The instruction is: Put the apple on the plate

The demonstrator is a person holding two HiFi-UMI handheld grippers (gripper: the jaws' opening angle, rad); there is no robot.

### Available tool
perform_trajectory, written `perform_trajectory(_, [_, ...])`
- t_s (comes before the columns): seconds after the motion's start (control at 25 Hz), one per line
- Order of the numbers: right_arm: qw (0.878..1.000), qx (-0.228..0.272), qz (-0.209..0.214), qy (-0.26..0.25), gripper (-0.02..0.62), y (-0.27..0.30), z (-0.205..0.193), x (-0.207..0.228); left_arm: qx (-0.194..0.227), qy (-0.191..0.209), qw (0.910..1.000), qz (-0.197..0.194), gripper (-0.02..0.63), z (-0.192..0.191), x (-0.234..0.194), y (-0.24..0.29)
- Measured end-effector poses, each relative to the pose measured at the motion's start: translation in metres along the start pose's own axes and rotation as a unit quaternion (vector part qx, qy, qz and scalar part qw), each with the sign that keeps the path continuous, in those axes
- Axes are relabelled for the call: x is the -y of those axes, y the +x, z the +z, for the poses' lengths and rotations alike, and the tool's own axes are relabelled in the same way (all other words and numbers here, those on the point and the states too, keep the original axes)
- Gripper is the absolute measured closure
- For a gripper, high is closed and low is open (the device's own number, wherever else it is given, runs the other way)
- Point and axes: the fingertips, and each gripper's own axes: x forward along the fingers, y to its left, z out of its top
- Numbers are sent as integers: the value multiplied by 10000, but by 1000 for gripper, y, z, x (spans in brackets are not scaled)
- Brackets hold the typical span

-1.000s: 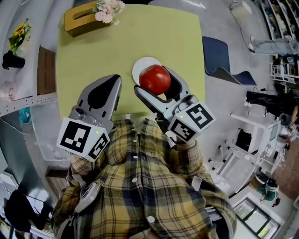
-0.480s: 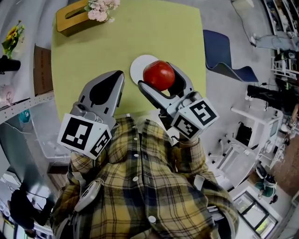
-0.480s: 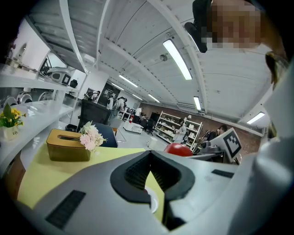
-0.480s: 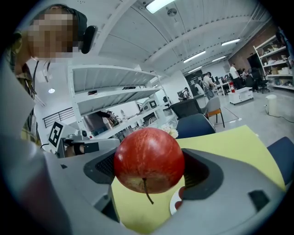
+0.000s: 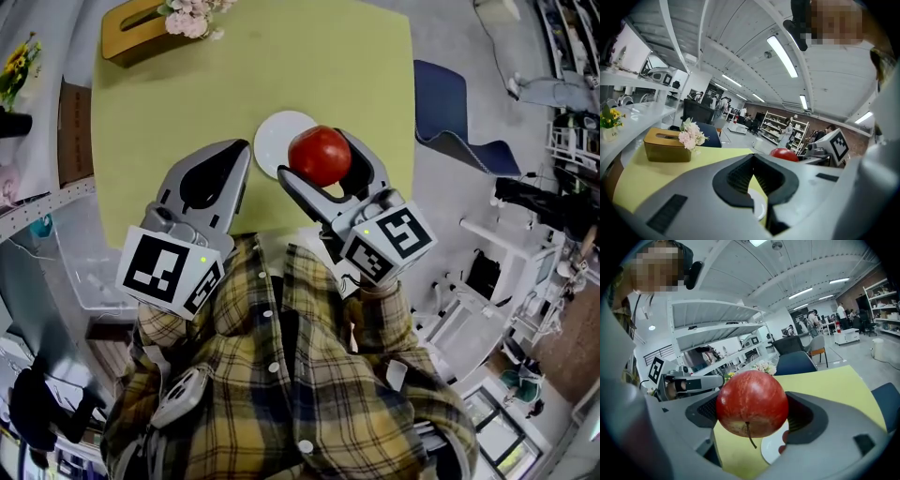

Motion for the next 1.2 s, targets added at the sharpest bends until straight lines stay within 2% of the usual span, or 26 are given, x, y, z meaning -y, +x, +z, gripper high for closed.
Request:
perform_trajectory(0.56, [9989, -460, -34, 70, 206, 45, -65, 42, -456, 17, 9989, -109, 600, -49, -17, 36])
perform_trajectory(0.84, [9970, -758, -92, -151, 206, 71, -116, 63, -632, -83, 9979, 99, 600, -89, -40, 55])
perform_trajectory(1.2, [9953, -952, -100, -119, 206, 79, -143, 75, -765, -242, 9966, 163, 600, -110, -39, 58])
